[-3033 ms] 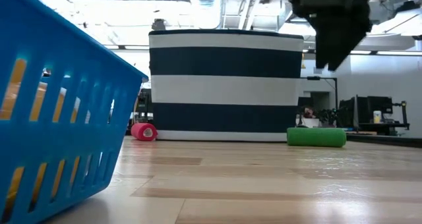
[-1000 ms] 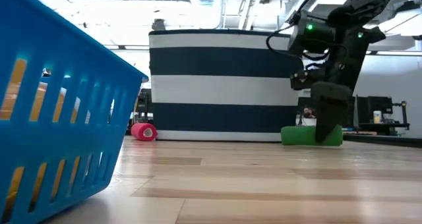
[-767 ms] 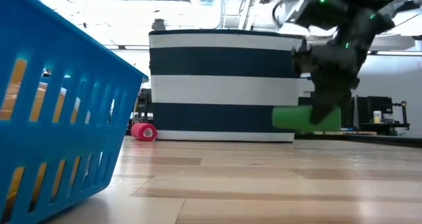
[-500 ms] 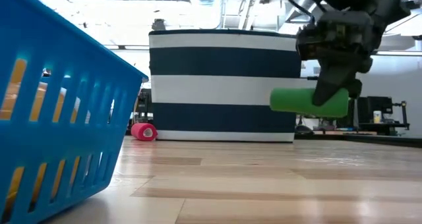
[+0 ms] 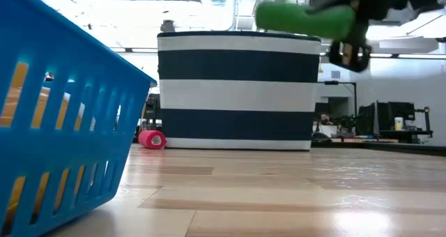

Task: Pick & place medical supplies in basket/bin
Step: Put the green bandage into the transparent bin

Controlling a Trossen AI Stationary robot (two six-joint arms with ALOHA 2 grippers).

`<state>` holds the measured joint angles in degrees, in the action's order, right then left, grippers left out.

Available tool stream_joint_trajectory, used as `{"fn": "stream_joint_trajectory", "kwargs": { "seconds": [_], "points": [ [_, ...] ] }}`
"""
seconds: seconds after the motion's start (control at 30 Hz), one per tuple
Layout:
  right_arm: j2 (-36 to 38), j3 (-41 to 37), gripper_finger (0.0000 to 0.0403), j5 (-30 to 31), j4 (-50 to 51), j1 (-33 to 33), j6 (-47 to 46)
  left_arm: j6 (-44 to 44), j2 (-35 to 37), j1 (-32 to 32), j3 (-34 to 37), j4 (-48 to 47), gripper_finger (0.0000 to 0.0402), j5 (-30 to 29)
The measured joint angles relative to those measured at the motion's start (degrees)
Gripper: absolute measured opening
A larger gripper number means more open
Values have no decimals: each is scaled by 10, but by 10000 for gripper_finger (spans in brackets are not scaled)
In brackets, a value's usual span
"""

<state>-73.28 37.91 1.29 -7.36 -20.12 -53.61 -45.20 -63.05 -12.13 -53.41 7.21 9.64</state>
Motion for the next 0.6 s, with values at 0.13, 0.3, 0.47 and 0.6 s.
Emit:
{"fn": "stream_joint_trajectory", "kwargs": {
  "seconds": [0.13, 0.3, 0.47, 0.6],
  "points": [
    [-1, 1, 103, -2, -54, -1, -5, 32, -52, 1, 0, -3, 392, 1],
    [-2, 17, 103, -1, -55, 0, -2, 32, -116, 1, 0, 24, 393, 18],
    [-2, 31, 103, 0, -55, 7, 10, 26, -165, 15, 0, 105, 399, 41],
    [-2, 37, 103, 0, -55, 13, 24, 7, -191, 35, 0, 151, 400, 60]
  ]
}}
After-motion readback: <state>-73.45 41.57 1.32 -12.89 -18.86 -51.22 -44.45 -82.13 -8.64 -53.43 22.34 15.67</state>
